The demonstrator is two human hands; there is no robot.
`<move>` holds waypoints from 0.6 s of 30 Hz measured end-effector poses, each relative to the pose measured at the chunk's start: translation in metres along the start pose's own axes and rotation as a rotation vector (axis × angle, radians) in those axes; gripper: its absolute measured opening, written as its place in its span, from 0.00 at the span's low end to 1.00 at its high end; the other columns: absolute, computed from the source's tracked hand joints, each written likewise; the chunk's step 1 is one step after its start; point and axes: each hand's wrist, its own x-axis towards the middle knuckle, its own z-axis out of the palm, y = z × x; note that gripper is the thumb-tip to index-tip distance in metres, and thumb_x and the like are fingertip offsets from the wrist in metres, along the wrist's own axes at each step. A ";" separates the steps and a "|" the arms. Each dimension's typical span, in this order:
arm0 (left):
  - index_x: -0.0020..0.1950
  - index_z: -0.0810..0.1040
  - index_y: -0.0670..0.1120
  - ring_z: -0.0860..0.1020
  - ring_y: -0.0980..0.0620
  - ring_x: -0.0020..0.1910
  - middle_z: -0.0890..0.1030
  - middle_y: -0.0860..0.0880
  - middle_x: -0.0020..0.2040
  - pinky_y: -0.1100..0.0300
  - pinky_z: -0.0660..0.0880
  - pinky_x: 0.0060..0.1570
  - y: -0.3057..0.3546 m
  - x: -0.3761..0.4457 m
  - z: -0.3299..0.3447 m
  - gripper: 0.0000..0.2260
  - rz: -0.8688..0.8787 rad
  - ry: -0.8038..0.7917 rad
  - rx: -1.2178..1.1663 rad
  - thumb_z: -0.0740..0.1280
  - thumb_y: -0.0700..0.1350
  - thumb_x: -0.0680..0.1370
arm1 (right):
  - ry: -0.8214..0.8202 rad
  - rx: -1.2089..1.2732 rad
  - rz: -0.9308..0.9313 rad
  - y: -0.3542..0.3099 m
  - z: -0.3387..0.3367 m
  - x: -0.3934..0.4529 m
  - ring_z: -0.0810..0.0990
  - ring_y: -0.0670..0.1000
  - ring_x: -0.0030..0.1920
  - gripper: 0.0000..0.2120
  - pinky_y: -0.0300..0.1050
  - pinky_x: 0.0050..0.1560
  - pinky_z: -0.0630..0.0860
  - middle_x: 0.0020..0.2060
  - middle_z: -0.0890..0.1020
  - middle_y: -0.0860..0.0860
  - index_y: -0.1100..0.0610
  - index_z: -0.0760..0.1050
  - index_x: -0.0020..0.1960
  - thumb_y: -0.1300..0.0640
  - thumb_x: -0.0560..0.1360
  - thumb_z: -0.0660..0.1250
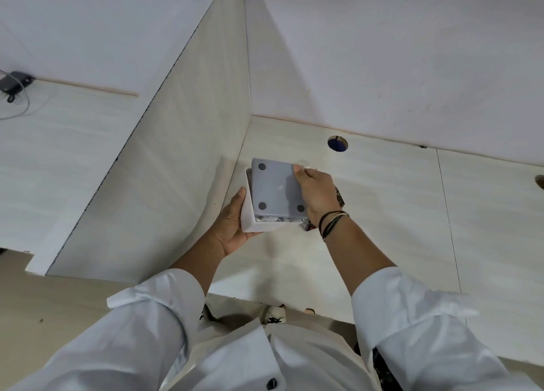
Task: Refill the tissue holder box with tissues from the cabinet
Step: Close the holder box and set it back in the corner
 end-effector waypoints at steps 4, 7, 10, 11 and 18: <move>0.75 0.77 0.52 0.82 0.41 0.66 0.82 0.43 0.71 0.38 0.80 0.63 0.000 -0.002 -0.008 0.46 -0.006 0.015 0.019 0.82 0.68 0.60 | -0.046 -0.128 -0.023 0.011 0.005 -0.002 0.74 0.51 0.40 0.25 0.39 0.28 0.70 0.43 0.76 0.53 0.66 0.79 0.52 0.43 0.84 0.61; 0.75 0.77 0.53 0.84 0.43 0.63 0.84 0.45 0.68 0.41 0.83 0.58 -0.001 -0.004 -0.011 0.47 -0.025 -0.002 -0.003 0.82 0.68 0.60 | -0.061 -0.109 -0.010 0.016 0.006 -0.001 0.75 0.55 0.44 0.25 0.41 0.33 0.71 0.44 0.78 0.54 0.65 0.79 0.50 0.42 0.83 0.62; 0.77 0.76 0.51 0.83 0.42 0.63 0.84 0.43 0.67 0.40 0.83 0.60 -0.002 -0.004 -0.011 0.48 -0.030 0.004 -0.027 0.82 0.68 0.60 | -0.102 -0.130 -0.030 0.017 0.011 -0.005 0.75 0.55 0.46 0.24 0.45 0.38 0.74 0.45 0.78 0.53 0.64 0.79 0.54 0.42 0.84 0.61; 0.75 0.77 0.51 0.84 0.42 0.61 0.85 0.43 0.65 0.41 0.84 0.58 -0.001 -0.005 -0.009 0.47 -0.025 0.010 -0.032 0.82 0.68 0.60 | -0.125 -0.153 -0.047 0.017 0.013 -0.007 0.76 0.55 0.48 0.23 0.48 0.43 0.76 0.46 0.79 0.53 0.62 0.79 0.56 0.42 0.84 0.59; 0.70 0.80 0.50 0.84 0.42 0.57 0.87 0.43 0.58 0.47 0.85 0.50 0.005 -0.006 -0.005 0.26 -0.001 0.053 -0.092 0.63 0.65 0.80 | -0.296 -0.086 -0.064 0.031 0.023 -0.014 0.82 0.52 0.62 0.24 0.60 0.66 0.79 0.60 0.82 0.46 0.42 0.71 0.68 0.33 0.77 0.64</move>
